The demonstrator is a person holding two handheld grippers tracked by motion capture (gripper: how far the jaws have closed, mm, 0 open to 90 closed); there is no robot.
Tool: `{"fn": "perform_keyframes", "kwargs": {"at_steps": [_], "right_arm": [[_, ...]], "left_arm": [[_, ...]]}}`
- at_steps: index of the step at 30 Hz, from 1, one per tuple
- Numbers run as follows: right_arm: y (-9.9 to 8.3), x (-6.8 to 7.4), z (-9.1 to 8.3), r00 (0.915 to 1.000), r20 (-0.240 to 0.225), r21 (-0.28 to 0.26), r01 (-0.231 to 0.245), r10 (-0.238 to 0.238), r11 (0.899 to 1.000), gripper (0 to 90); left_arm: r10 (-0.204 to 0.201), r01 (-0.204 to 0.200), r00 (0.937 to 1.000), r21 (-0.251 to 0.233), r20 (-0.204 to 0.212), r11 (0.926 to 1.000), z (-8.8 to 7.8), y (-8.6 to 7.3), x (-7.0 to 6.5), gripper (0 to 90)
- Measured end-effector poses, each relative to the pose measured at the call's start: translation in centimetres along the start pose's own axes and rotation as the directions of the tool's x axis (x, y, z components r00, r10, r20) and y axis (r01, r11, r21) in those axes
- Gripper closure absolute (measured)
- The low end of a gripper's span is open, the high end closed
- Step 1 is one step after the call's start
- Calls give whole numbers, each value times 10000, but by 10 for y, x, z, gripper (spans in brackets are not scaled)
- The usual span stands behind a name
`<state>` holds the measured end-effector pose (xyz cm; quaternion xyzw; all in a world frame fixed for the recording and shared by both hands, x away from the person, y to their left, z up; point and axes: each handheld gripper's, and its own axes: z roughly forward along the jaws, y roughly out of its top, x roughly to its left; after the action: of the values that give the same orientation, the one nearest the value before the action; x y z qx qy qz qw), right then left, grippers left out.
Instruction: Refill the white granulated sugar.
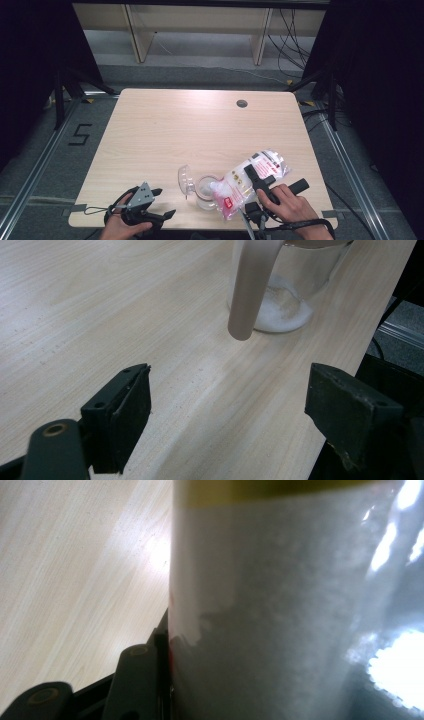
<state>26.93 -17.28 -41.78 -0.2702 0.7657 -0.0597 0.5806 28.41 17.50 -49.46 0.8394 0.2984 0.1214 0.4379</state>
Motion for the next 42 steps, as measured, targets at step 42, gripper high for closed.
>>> {"fn": "perform_keyframes", "kwargs": {"at_steps": [42], "right_arm": [[-3,0,0,9986,-83,-288,-522,520,9982,541]], "left_arm": [[-116,116,9999,-124,-19,9999,0,0,-1,182]]}}
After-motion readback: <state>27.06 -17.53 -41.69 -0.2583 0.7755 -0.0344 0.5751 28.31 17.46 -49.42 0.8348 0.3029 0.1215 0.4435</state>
